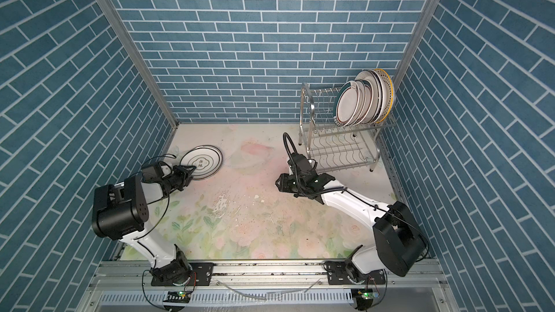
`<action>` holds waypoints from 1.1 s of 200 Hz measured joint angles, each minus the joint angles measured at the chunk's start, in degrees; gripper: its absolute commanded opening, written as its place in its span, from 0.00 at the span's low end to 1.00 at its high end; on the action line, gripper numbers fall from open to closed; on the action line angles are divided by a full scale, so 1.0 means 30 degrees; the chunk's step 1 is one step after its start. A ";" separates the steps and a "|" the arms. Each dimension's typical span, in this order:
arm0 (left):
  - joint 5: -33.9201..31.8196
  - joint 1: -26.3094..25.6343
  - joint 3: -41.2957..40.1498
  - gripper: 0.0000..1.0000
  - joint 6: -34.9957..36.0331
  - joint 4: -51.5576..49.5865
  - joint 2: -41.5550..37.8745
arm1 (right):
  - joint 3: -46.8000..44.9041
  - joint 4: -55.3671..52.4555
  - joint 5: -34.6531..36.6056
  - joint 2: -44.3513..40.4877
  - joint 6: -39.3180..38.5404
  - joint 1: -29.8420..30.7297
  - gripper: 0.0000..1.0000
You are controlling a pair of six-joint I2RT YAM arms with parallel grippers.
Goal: Unload the plates from the dish rack
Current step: Place the plate among the plates.
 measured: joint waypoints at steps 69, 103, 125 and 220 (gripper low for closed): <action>-0.2033 -0.0896 0.3111 0.64 0.3759 -0.7206 -0.0670 | 0.0000 -0.0124 0.0015 -0.0197 -0.0175 0.0022 0.44; -0.3155 -0.1559 0.4510 0.86 0.5457 -1.0163 -0.0663 | 0.0000 -0.0452 0.0087 -0.0692 -0.0466 0.0015 0.44; -0.3585 -0.1989 0.5246 0.99 0.6091 -1.1016 -0.0663 | 0.0000 -0.0634 0.0168 -0.0991 -0.0488 0.0015 0.44; -0.5952 -0.2251 0.5544 0.99 0.7570 -1.4520 -0.1953 | 0.0000 -0.2266 0.1064 -0.2055 -0.1304 0.0015 0.44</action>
